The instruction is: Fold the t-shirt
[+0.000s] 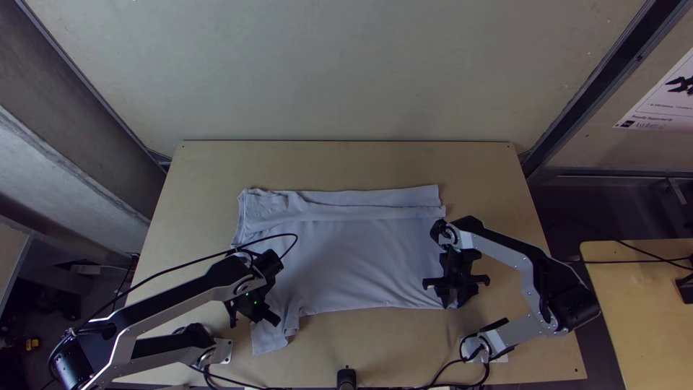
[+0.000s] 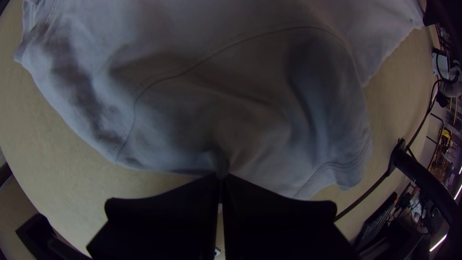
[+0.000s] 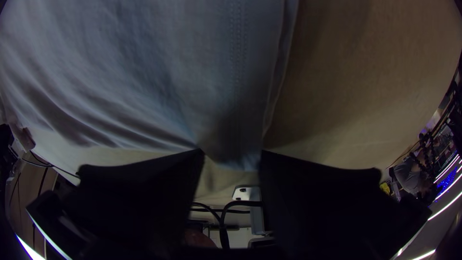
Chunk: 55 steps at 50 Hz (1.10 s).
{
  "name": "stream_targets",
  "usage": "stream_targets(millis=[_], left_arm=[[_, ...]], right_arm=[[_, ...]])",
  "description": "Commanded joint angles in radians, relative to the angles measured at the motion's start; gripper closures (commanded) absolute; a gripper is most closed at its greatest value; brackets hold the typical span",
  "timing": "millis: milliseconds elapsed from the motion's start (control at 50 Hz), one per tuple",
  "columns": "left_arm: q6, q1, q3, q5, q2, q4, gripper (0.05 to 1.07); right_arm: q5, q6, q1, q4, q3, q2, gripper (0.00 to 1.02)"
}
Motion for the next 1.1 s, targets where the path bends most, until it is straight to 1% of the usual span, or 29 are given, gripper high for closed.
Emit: stream_targets(millis=[0, 220, 420, 560, 760, 920, 1080], left_arm=[[0.010, 0.015, -0.012, 0.010, -0.005, -0.003, 1.04], [0.053, 0.086, 0.026, 0.010, -0.037, -0.028, 1.04], [0.155, 0.234, 0.078, 0.012, -0.100, -0.078, 1.04], [0.213, 0.325, 0.094, 0.012, -0.126, -0.104, 1.04], [0.262, 0.397, 0.120, 0.010, -0.145, -0.124, 1.04], [0.293, 0.448, 0.173, 0.010, -0.133, -0.123, 1.04], [0.337, 0.527, 0.276, 0.010, -0.074, -0.123, 1.04]], right_arm=[[0.018, -0.011, 0.004, 0.028, -0.016, -0.043, 1.00], [0.021, -0.017, -0.007, 0.005, -0.001, -0.102, 1.00], [0.032, -0.017, -0.057, -0.001, 0.027, -0.145, 1.00], [0.064, -0.014, -0.097, -0.001, 0.065, -0.159, 1.00], [0.107, -0.029, -0.175, 0.009, 0.137, -0.164, 1.00], [0.107, -0.031, -0.180, 0.009, 0.199, -0.159, 1.00], [0.107, -0.024, -0.174, 0.009, 0.257, -0.128, 1.00]])
